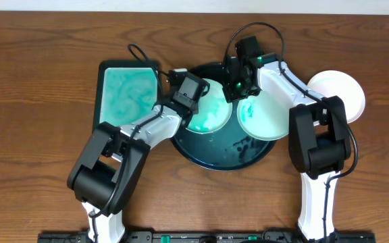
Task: Clean dirty plates on tray and stack at the side
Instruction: 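Scrub the held pale green plate with the sponge in the left gripper, then move the sponge back over the teal tray with the left gripper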
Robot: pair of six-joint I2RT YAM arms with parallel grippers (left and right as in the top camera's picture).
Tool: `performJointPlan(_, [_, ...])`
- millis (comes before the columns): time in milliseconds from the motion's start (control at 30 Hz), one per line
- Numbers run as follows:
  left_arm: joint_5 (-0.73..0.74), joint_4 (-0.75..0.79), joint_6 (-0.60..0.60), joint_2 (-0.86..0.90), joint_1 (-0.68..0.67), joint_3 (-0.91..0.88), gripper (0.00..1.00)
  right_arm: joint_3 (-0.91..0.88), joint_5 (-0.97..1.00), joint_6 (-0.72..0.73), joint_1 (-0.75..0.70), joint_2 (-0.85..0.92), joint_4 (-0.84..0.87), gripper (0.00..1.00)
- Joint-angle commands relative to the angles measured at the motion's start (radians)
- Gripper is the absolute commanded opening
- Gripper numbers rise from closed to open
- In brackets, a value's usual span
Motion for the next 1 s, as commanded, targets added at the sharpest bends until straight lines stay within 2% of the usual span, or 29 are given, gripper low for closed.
performJointPlan(0, [-0.101, 0.039, 0.023, 0.005, 0.050, -0.005, 0.07, -0.017, 0.066, 0.014, 0.008, 0.015, -0.002, 0.01])
performJointPlan(167, [0.173, 0.107, 0.022, -0.046, 0.051, -0.005, 0.08, -0.017, 0.066, 0.014, 0.008, 0.015, -0.002, 0.01])
performJointPlan(300, [0.493, 0.143, 0.021, -0.051, 0.051, -0.005, 0.07, -0.017, 0.066, 0.013, 0.008, 0.015, -0.002, 0.01])
performJointPlan(400, [0.607, 0.142, 0.022, -0.051, 0.050, -0.005, 0.08, -0.017, 0.066, 0.013, 0.008, 0.015, -0.002, 0.01])
performJointPlan(533, [0.584, 0.132, 0.070, -0.045, 0.050, -0.006, 0.07, -0.017, 0.066, 0.013, 0.008, 0.015, 0.002, 0.01])
performJointPlan(633, [0.504, 0.124, 0.110, -0.024, 0.051, -0.006, 0.07, -0.017, 0.066, 0.013, 0.008, 0.015, 0.005, 0.01])
performJointPlan(967, [0.084, 0.089, 0.132, 0.048, 0.085, -0.006, 0.07, -0.017, 0.066, 0.013, 0.008, 0.015, 0.005, 0.01])
